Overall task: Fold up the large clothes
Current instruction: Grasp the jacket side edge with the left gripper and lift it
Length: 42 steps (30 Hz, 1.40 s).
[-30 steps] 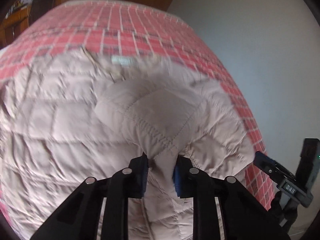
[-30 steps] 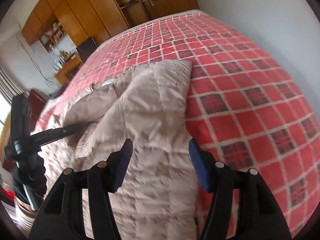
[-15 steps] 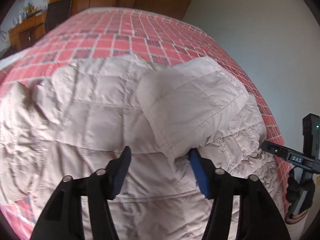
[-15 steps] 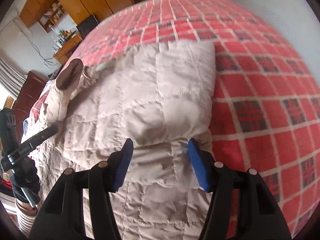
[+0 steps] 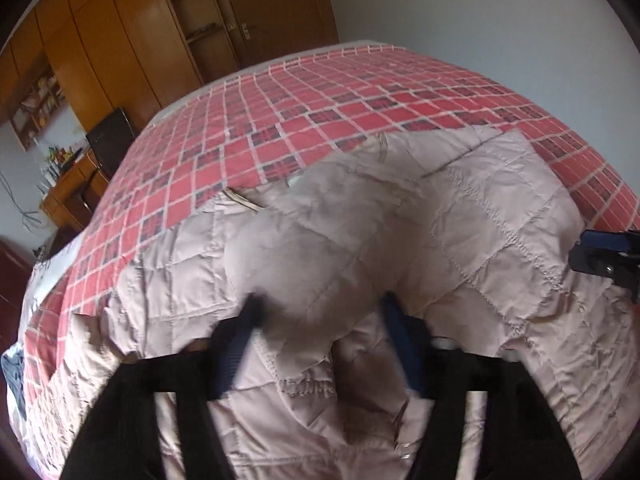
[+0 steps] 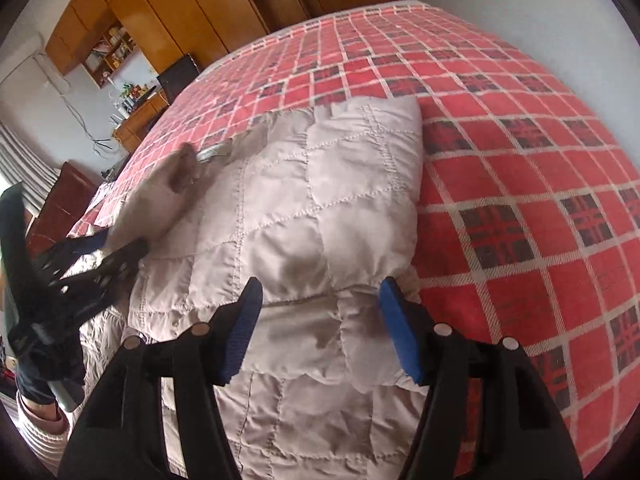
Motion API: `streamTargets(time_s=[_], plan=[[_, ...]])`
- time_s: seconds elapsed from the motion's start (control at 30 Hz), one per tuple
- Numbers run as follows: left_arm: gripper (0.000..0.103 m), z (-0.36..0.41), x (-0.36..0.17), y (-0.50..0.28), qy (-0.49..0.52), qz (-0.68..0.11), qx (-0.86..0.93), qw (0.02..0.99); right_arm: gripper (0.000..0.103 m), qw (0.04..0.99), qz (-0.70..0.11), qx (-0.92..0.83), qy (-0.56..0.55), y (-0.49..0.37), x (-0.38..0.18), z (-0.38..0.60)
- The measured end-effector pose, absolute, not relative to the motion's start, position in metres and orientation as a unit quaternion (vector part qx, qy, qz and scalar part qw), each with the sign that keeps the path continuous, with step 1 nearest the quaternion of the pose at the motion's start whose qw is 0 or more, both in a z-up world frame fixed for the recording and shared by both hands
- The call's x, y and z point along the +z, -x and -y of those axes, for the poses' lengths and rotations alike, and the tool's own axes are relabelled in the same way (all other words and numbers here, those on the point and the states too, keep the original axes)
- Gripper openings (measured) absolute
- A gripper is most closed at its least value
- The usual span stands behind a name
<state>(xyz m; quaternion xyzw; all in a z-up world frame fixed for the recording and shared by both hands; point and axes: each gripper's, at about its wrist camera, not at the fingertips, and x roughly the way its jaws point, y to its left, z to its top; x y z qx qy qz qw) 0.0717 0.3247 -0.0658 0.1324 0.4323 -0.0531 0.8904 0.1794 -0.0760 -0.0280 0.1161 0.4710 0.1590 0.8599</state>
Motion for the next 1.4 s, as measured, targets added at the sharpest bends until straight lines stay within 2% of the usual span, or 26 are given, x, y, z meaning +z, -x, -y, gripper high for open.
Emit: streamTargets(time_s=[0.03,0.07,0.23,0.3,0.33,0.37,0.5,0.57,0.67,0.73,0.77,0.83,0.9,1.0,1.13,1.27,1.4], plan=[[0.028,-0.328,-0.064,-0.076,-0.111,-0.435,-0.06,0.892,0.064,0.86,-0.469,0.162,-0.116,-0.179,-0.028,0.076],[0.017,-0.335,-0.063,-0.079,-0.087,-0.436,-0.063,0.894,0.064,0.861,-0.469,0.163,-0.116,-0.178,-0.028,0.076],[0.015,-0.393,-0.04,-0.058,0.031,-0.406,-0.074,0.91,0.062,0.859,-0.468,0.17,-0.122,-0.178,-0.031,0.081],[0.02,-0.424,-0.036,-0.046,0.065,-0.403,-0.071,0.91,0.062,0.858,-0.469,0.171,-0.124,-0.178,-0.031,0.081],[0.028,-0.44,-0.035,-0.04,0.082,-0.402,-0.072,0.909,0.062,0.858,-0.468,0.172,-0.125,-0.178,-0.031,0.08],[0.04,-0.456,-0.035,-0.033,0.097,-0.402,-0.073,0.908,0.062,0.858,-0.468,0.173,-0.123,-0.178,-0.03,0.08],[0.067,-0.512,-0.041,-0.005,0.173,-0.401,-0.086,0.896,0.065,0.856,-0.47,0.175,-0.125,-0.178,-0.03,0.079],[0.073,-0.532,-0.048,-0.003,0.218,-0.403,-0.096,0.884,0.066,0.855,-0.471,0.175,-0.127,-0.179,-0.031,0.078],[0.074,-0.547,-0.064,-0.014,0.26,-0.423,-0.096,0.863,0.067,0.858,-0.47,0.172,-0.119,-0.179,-0.031,0.075],[0.07,-0.551,-0.072,-0.023,0.281,-0.422,-0.089,0.857,0.067,0.86,-0.468,0.171,-0.113,-0.178,-0.032,0.074],[0.05,-0.551,-0.074,-0.026,0.283,-0.418,-0.084,0.859,0.067,0.86,-0.467,0.171,-0.111,-0.177,-0.032,0.074],[0.019,-0.547,-0.073,-0.034,0.28,-0.418,-0.078,0.861,0.067,0.861,-0.467,0.17,-0.11,-0.178,-0.033,0.075],[0.01,-0.546,-0.067,-0.039,0.279,-0.403,-0.087,0.867,0.067,0.861,-0.466,0.17,-0.11,-0.178,-0.034,0.075],[0.007,-0.54,-0.052,-0.041,0.25,-0.378,-0.091,0.887,0.066,0.862,-0.465,0.169,-0.108,-0.177,-0.033,0.074],[0.008,-0.55,-0.061,-0.046,0.228,-0.405,-0.073,0.882,0.065,0.864,-0.463,0.168,-0.103,-0.175,-0.031,0.074],[0.018,-0.561,-0.061,-0.029,0.209,-0.417,-0.045,0.884,0.065,0.862,-0.464,0.173,-0.113,-0.171,-0.021,0.077],[0.022,-0.556,-0.036,-0.007,0.186,-0.395,-0.032,0.899,0.065,0.858,-0.462,0.193,-0.113,-0.166,-0.005,0.067]])
